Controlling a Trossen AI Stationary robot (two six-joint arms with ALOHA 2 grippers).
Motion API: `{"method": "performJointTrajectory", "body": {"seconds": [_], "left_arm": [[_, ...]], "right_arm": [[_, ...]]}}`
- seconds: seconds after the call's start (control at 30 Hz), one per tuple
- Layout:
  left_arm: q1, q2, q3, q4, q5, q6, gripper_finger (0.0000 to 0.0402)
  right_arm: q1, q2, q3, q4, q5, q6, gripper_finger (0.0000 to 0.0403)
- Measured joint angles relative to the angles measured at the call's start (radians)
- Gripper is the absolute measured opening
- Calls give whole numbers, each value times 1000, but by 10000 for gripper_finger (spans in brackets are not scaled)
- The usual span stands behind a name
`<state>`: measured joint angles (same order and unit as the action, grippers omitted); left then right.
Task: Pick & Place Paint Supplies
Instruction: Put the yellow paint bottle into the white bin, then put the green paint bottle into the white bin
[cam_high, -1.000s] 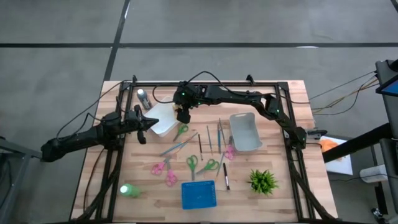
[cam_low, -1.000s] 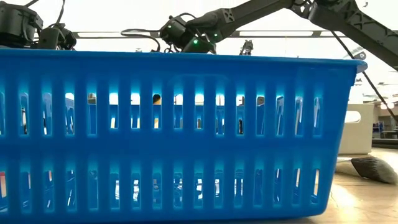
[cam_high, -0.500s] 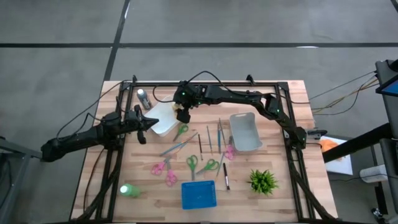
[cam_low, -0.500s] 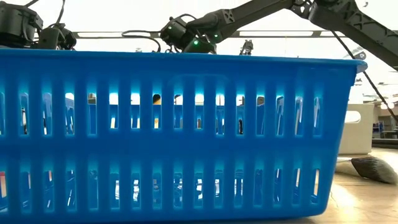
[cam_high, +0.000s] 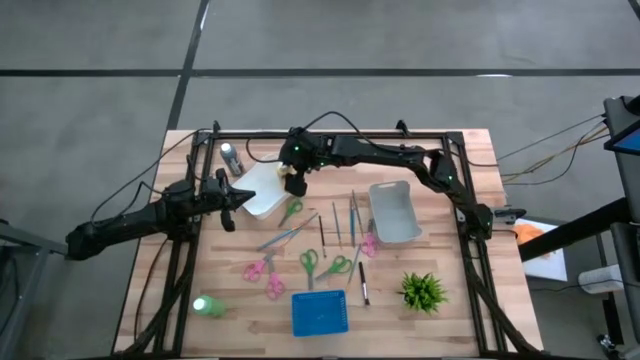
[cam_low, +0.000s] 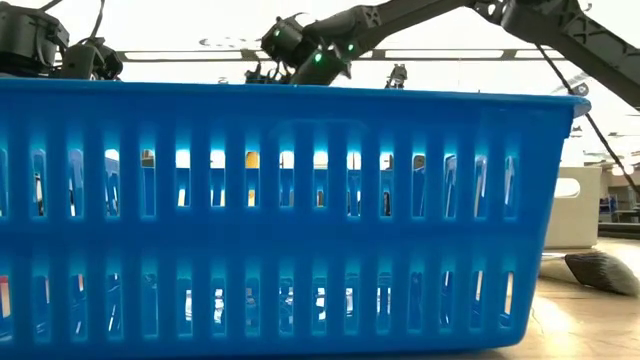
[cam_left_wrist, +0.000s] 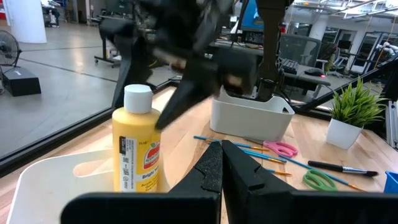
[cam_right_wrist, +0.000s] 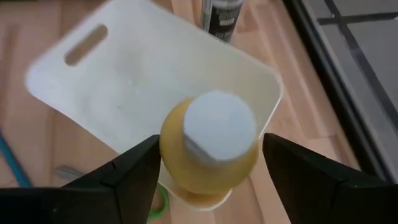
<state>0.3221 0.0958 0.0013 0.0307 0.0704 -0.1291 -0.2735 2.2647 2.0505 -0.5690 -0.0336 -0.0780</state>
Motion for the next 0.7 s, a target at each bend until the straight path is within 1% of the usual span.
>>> {"method": "performJointTrajectory", "body": {"seconds": [0.23, 0.43, 0.7], "left_arm": [[0, 1, 0, 0, 0, 0, 0], [0, 0, 0, 0, 0, 0, 0], [0, 0, 0, 0, 0, 0, 0]], "right_arm": [[1, -63, 2, -78, 0, -1, 278], [0, -108, 1, -106, 0, 1, 278], [1, -138, 1, -81, 0, 21, 278]]}}
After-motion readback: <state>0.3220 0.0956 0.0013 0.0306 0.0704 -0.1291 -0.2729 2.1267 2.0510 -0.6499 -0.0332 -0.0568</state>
